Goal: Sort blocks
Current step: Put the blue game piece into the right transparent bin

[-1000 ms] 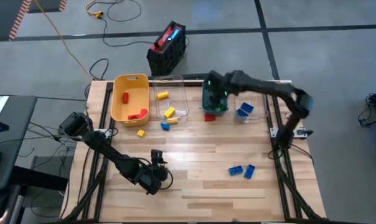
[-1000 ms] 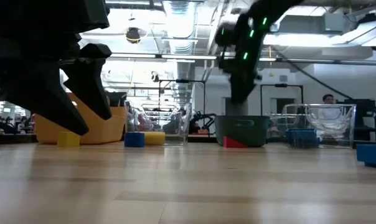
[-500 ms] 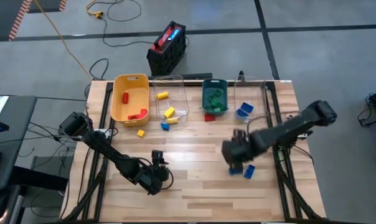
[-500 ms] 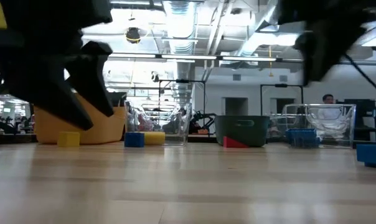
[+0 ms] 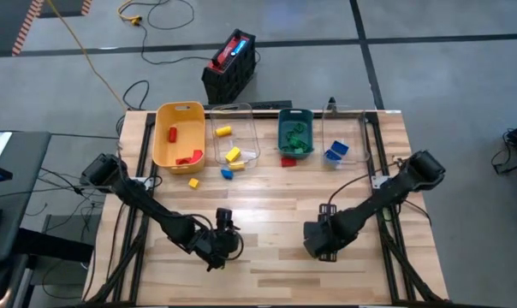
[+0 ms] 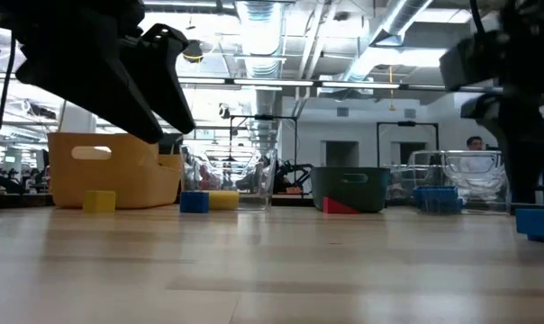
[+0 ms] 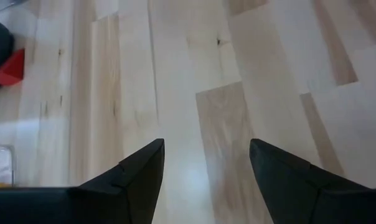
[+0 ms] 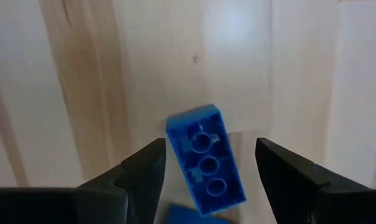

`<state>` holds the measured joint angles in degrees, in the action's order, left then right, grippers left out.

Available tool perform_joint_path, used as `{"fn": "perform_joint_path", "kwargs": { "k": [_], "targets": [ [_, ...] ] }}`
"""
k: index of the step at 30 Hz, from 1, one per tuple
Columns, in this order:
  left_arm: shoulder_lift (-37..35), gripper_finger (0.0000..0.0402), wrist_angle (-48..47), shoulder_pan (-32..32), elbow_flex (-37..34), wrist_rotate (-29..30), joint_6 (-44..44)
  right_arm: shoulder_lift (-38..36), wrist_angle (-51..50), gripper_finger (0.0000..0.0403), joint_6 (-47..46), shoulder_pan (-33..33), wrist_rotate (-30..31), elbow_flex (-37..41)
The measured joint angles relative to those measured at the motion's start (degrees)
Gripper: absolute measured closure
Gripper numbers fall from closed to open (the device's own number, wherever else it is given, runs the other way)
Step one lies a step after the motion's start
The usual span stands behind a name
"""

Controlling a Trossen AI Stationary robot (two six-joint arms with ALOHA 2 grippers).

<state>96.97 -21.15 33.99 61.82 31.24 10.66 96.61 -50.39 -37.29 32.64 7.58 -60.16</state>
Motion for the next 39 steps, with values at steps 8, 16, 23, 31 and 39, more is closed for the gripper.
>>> {"fn": "perform_joint_path", "kwargs": {
  "k": [8,16,23,31,39],
  "targets": [
    [0.0,0.0171,-0.6,-0.8,0.0,-0.4,0.2,4.9,0.5,0.0142,2.5,0.4,-0.3,0.0],
    [0.0,0.0171,-1.3,-0.7,0.0,-0.5,1.1,7.1,1.9,0.0190,7.3,-1.8,-3.1,-0.2],
    [0.0,0.0171,-6.1,-0.7,0.0,0.1,2.9,5.1,-0.5,0.0293,12.5,-6.0,-2.5,0.1],
    [0.0,0.0171,-9.0,0.0,-0.1,0.2,6.2,-5.8,-1.8,0.0293,18.0,-13.4,4.1,0.1],
    [0.0,0.0171,-10.0,0.9,-0.1,0.2,7.1,-23.5,-10.9,0.0293,16.4,-28.2,22.6,0.1]
  ]
}}
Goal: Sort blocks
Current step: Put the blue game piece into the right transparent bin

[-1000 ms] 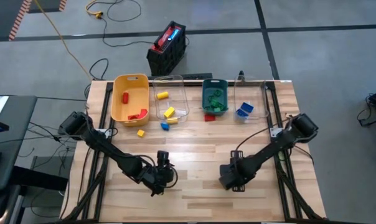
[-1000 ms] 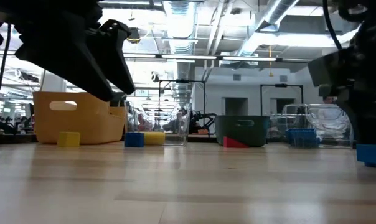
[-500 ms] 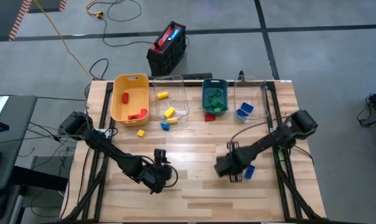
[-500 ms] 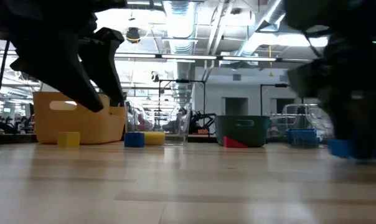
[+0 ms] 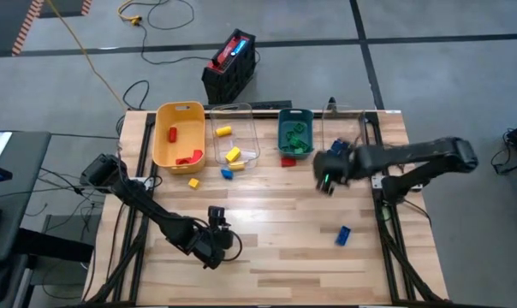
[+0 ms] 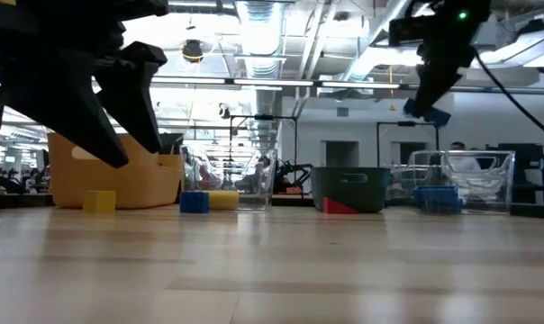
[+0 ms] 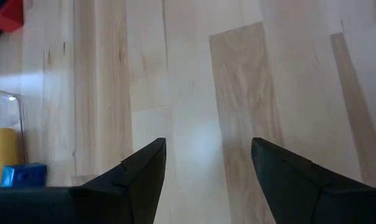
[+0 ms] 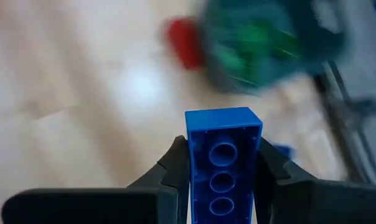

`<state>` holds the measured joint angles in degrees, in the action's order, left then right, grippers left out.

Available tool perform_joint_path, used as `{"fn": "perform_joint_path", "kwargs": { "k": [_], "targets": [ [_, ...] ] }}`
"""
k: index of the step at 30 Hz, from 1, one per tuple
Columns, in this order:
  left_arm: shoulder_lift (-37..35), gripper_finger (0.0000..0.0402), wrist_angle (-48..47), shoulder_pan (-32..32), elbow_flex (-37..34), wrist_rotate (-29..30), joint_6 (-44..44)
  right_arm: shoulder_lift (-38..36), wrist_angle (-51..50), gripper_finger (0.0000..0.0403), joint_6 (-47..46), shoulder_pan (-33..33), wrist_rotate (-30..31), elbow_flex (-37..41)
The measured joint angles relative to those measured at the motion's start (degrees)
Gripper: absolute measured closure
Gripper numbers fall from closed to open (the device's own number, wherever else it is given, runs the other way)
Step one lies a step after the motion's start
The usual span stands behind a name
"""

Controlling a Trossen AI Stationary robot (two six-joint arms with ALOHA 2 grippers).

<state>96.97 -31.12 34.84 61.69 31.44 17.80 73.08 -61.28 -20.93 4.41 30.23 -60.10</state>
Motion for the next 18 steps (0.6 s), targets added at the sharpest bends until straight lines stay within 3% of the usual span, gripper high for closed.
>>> {"fn": "perform_joint_path", "kwargs": {
  "k": [4,8,13,18],
  "targets": [
    [0.0,0.0171,0.1,0.0,0.0,0.5,-0.5,-5.4,0.4,0.0293,2.5,-14.0,-0.1,1.5],
    [0.0,0.0171,0.5,-0.1,0.0,0.8,-0.6,-6.1,3.6,0.0293,7.6,-28.6,-2.4,4.1],
    [0.0,0.0171,0.5,-0.1,0.0,0.9,-0.8,-2.0,11.1,0.0293,14.1,-43.2,-9.4,6.4],
    [0.0,0.0171,0.5,-0.1,0.0,0.9,-1.9,4.2,13.3,0.0293,15.5,-51.4,-11.3,6.4]
  ]
}}
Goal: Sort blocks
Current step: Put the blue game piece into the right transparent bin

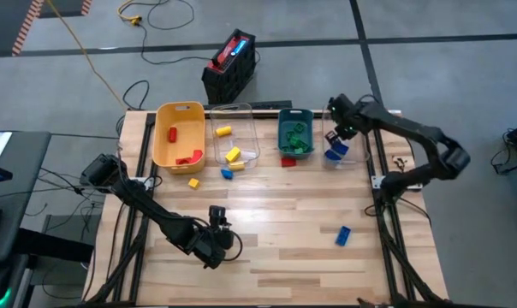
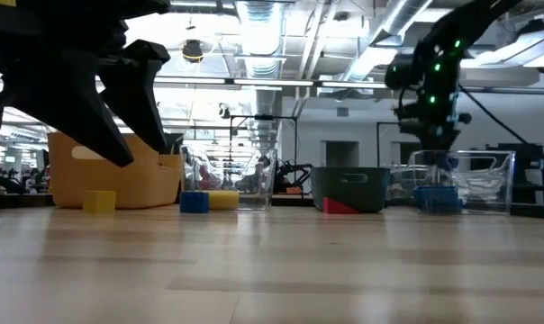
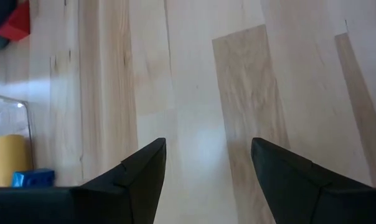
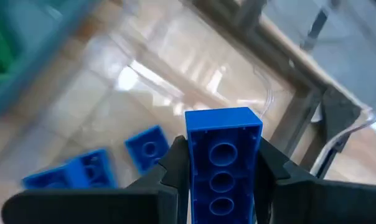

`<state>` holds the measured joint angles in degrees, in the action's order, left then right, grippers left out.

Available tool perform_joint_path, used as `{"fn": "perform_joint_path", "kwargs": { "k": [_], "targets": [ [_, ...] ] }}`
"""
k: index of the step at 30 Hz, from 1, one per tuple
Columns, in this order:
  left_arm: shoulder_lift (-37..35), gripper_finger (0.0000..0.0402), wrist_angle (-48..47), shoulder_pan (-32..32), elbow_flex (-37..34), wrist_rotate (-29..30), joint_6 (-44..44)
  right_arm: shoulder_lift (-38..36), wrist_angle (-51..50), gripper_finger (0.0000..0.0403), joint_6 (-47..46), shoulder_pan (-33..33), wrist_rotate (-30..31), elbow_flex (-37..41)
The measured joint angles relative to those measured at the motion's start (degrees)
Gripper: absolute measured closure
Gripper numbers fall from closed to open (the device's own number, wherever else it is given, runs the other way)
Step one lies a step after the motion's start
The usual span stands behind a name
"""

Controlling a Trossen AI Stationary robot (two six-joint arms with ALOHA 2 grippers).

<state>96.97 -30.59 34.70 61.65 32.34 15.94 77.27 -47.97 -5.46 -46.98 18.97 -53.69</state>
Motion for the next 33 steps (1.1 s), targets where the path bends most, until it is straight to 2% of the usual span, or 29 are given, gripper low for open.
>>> {"fn": "perform_joint_path", "kwargs": {
  "k": [2,8,11,15,18,22,27,30,33],
  "targets": [
    [0.0,0.0171,0.0,0.0,0.0,0.0,-1.1,2.4,0.6,0.0280,0.9,-2.1,-1.0,0.0],
    [0.0,0.0171,0.2,-0.1,0.0,3.2,-2.9,8.7,2.1,0.0182,4.0,-5.3,-2.9,0.0],
    [0.0,0.0171,0.3,-0.1,0.0,4.0,-3.5,10.2,2.0,0.0158,4.6,-5.1,-2.9,0.0],
    [0.0,0.0171,0.4,-0.1,0.0,4.0,-3.7,7.5,-2.1,0.0152,5.3,-2.8,-2.6,-0.6],
    [0.0,0.0171,0.9,-0.1,0.0,4.0,-3.7,0.7,-3.8,0.0151,2.9,1.3,-2.5,-1.1],
    [0.0,0.0171,1.8,-0.2,0.0,4.0,-3.7,-9.6,-7.0,0.0150,-2.6,11.3,-2.4,-1.2],
    [0.0,0.0171,2.2,-0.2,0.0,3.8,-2.3,-19.4,-10.5,0.0149,-13.8,31.4,-2.4,2.4],
    [0.0,0.0171,2.3,-0.2,0.0,2.6,-1.3,-21.6,-9.7,0.0149,-25.3,44.9,-2.4,7.0],
    [0.0,0.0171,2.3,-0.2,0.0,1.9,-0.5,-20.6,-10.0,0.0149,-37.0,58.4,-2.5,11.1]
  ]
}}
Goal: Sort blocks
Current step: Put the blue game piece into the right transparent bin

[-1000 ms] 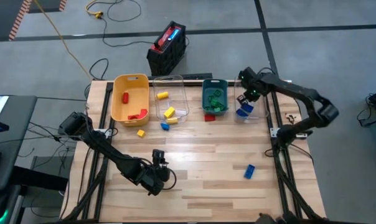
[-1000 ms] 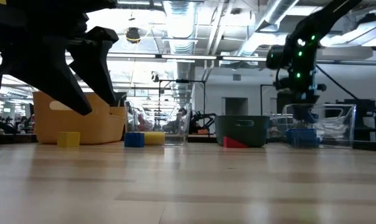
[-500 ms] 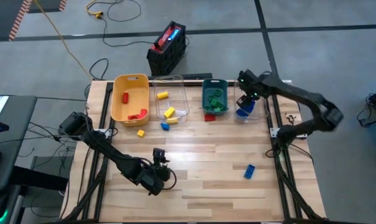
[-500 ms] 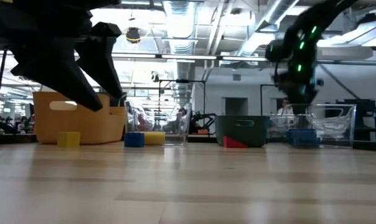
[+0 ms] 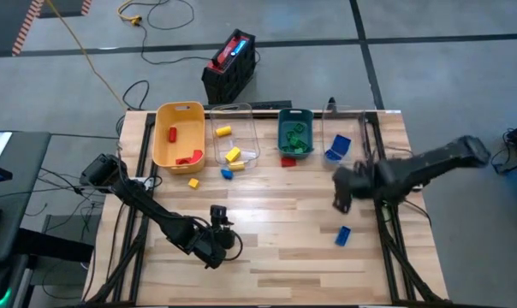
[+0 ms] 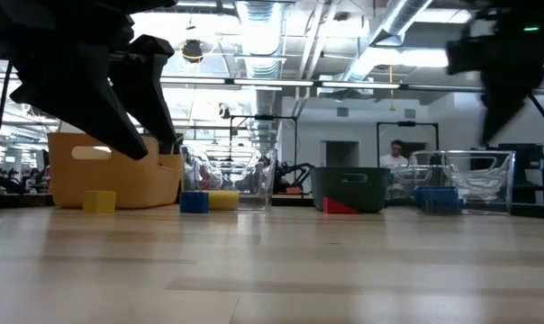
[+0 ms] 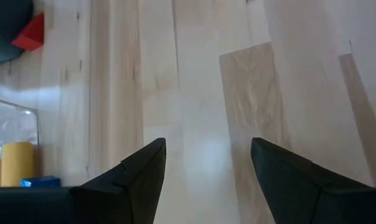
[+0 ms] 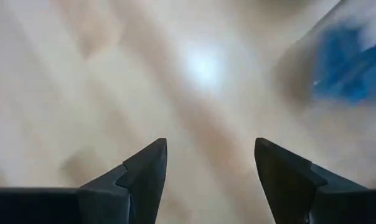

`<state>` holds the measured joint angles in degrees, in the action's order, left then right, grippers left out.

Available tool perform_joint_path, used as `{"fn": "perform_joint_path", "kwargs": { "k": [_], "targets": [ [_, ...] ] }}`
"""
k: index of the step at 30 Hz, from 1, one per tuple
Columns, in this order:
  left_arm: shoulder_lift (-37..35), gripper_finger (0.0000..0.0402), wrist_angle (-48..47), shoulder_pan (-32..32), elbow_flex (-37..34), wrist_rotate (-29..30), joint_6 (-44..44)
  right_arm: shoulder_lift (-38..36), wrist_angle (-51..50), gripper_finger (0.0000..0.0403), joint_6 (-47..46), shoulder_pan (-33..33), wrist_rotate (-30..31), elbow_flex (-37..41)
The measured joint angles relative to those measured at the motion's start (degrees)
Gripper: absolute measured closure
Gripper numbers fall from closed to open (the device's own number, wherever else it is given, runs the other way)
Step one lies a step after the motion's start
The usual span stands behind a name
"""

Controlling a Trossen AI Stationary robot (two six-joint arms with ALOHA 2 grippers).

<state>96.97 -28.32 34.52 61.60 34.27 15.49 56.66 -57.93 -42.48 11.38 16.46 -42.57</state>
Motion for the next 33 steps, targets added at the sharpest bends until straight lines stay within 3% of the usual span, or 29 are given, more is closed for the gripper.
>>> {"fn": "perform_joint_path", "kwargs": {
  "k": [5,9,12,15,21,26,33],
  "targets": [
    [0.0,0.0171,0.0,0.0,0.0,-1.0,0.0,5.3,0.2,0.0149,-21.6,19.2,1.0,1.4],
    [0.0,0.0171,0.0,-0.3,0.0,-1.0,-1.2,10.5,2.5,0.0149,-27.0,28.9,-2.9,1.4],
    [0.0,0.0171,0.0,-0.9,0.0,-1.0,-1.9,14.4,7.7,0.0149,-20.1,34.4,-5.4,1.2],
    [0.0,0.0171,0.6,-1.6,0.0,-1.0,-2.8,18.7,5.9,0.0149,-14.9,36.4,-6.2,-1.6],
    [0.0,0.0171,2.1,-2.5,0.0,-2.5,-2.8,27.7,-2.6,0.0149,-3.4,33.8,-8.6,-9.3],
    [0.0,0.0171,2.3,-2.6,0.0,-2.5,-3.7,35.9,-8.4,0.0149,11.9,29.4,-16.3,-15.5],
    [0.0,0.0171,2.3,-3.2,0.0,-2.5,-2.8,46.9,-16.5,0.0149,29.6,28.0,-16.6,-23.3]
  ]
}}
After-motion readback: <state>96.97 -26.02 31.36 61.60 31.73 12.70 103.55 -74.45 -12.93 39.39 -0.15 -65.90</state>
